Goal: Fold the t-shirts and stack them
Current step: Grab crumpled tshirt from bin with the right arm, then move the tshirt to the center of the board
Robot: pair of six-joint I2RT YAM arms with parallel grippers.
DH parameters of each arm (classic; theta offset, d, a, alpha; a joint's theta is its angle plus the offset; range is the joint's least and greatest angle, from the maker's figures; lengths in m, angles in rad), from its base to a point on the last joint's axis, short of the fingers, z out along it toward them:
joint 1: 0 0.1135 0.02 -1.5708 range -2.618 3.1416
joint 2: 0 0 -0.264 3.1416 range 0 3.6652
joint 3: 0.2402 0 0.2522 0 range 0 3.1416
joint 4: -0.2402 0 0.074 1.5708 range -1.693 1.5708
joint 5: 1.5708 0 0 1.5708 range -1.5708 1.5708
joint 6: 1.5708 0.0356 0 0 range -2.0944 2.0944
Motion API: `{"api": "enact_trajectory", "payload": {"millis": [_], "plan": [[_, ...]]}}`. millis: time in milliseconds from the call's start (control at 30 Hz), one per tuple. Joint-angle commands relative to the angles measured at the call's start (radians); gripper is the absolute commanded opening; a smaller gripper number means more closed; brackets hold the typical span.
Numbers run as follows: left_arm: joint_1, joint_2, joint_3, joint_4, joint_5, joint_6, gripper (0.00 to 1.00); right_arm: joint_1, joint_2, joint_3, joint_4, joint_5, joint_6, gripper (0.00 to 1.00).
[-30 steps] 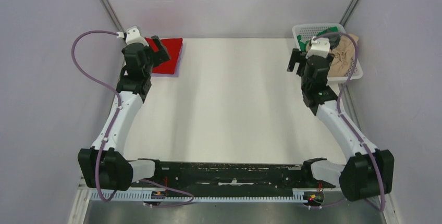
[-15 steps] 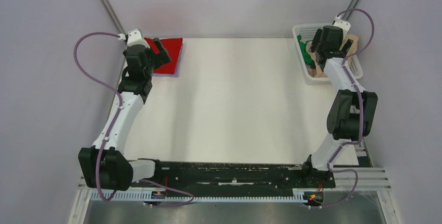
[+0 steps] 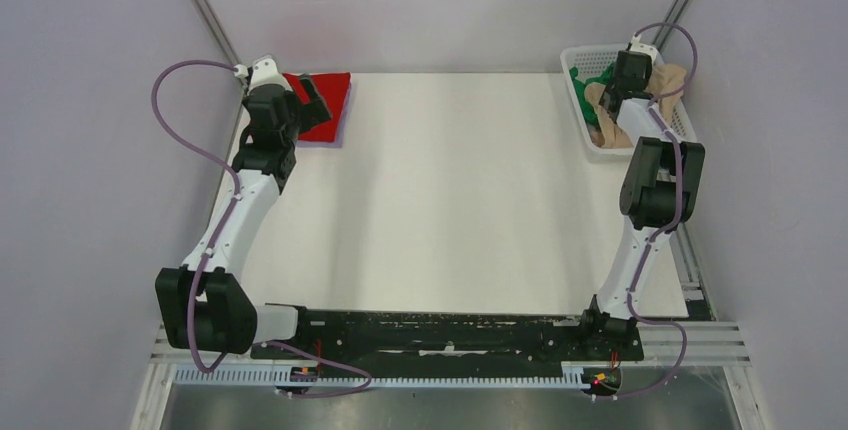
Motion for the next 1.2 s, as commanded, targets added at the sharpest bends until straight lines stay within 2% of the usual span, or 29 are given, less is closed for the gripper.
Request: {"api": "enact_trajectory", "payload": {"millis": [0, 33, 133, 333, 500, 600, 733, 967, 1100, 1167], "plan": [[-0.001, -0.024, 0.019, 0.011, 0.001, 0.026, 1.0, 0.0, -0.02, 0.039, 0.055, -0.028, 0.033, 0.16], [-0.001, -0.031, 0.013, 0.012, 0.009, 0.029, 1.0, 0.0, -0.031, 0.039, 0.055, -0.002, 0.032, 0.01], [-0.001, -0.039, 0.004, 0.018, -0.002, 0.026, 1.0, -0.002, -0.09, 0.027, 0.083, 0.031, 0.003, 0.0], [-0.001, -0.047, 0.017, 0.019, 0.029, 0.029, 1.0, 0.017, -0.3, 0.044, 0.157, -0.031, -0.066, 0.0], [-0.001, -0.047, 0.014, 0.019, 0.04, 0.01, 1.0, 0.122, -0.489, 0.058, 0.237, -0.067, -0.192, 0.0], [-0.001, -0.047, 0.015, 0.009, 0.053, -0.005, 1.0, 0.18, -0.556, 0.074, 0.249, -0.191, -0.188, 0.0], [-0.001, -0.055, 0.015, 0.014, 0.048, -0.018, 1.0, 0.277, -0.598, 0.077, 0.274, -0.466, -0.146, 0.0], [-0.001, -0.06, 0.004, 0.007, 0.04, -0.036, 1.0, 0.453, -0.527, 0.193, 0.307, -0.852, -0.081, 0.0], [-0.001, -0.066, 0.003, -0.042, 0.032, -0.061, 1.0, 0.483, -0.516, 0.163, 0.385, -0.972, 0.024, 0.0], [-0.001, -0.077, -0.018, -0.043, 0.031, -0.087, 1.0, 0.481, -0.562, 0.041, 0.391, -0.895, 0.036, 0.0]]}}
